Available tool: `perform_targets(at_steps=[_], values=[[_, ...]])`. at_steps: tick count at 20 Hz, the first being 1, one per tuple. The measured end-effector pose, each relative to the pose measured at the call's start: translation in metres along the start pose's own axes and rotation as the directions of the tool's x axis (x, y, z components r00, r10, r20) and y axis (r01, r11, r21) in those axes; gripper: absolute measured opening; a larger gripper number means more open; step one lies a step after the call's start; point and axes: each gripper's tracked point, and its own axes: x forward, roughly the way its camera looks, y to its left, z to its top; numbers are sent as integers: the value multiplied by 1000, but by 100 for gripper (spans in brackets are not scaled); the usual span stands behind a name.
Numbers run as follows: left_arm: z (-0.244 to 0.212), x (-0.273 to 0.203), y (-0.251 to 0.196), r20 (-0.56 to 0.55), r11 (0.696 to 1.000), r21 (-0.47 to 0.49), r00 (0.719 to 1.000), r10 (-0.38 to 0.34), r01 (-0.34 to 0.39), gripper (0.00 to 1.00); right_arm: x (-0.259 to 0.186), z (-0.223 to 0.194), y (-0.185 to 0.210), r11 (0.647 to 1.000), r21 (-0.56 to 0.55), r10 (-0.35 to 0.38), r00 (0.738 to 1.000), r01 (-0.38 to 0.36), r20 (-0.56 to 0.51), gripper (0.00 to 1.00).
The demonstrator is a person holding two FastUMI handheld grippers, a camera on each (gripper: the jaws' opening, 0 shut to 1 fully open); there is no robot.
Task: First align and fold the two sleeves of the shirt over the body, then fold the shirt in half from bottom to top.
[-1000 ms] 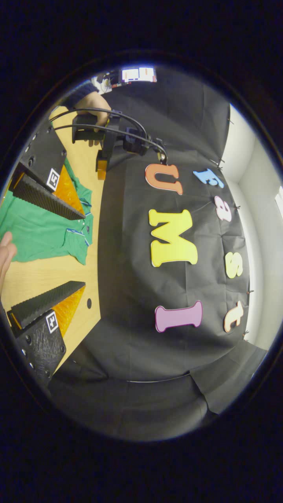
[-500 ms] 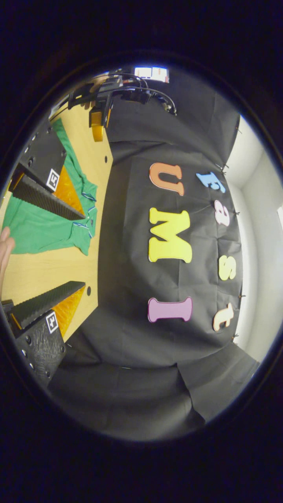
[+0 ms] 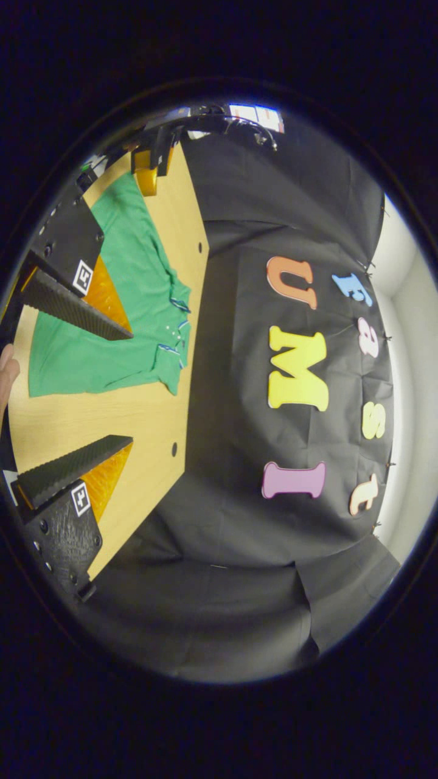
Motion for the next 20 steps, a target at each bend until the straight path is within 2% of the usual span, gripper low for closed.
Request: perform_targets(at_steps=[7, 10, 12, 13, 16, 18, 20], values=[[-36, 4, 18, -69, 1000, -7, 997, 18, -18, 100, 5, -81, 13, 999, 34, 35, 979, -29, -199, 96], [-43, 4, 16, -93, 1000, -30, 996, -8, 5, 100, 9, -90, 13, 999, 42, 27, 972, -18, -233, 96], [-43, 4, 19, -100, 1000, -10, 995, 1, -2, 100, 11, -96, 10, 999, 48, 12, 968, 0, -251, 95], [-44, 4, 20, -102, 1000, -1, 995, 5, -5, 100, 12, -103, 12, 998, 58, 20, 962, -4, -271, 98], [-43, 5, 22, -98, 1000, 12, 995, 15, -14, 100, 12, -103, 15, 994, 106, 36, 959, -7, -283, 94], [-44, 6, 26, -100, 999, 15, 994, 36, -35, 100, 13, -103, 15, 994, 111, 32, 959, -1, -282, 96], [-43, 5, 26, -108, 999, 6, 993, 50, -50, 93, 9, -104, 23, 993, 117, 45, 954, -11, -296, 94]])
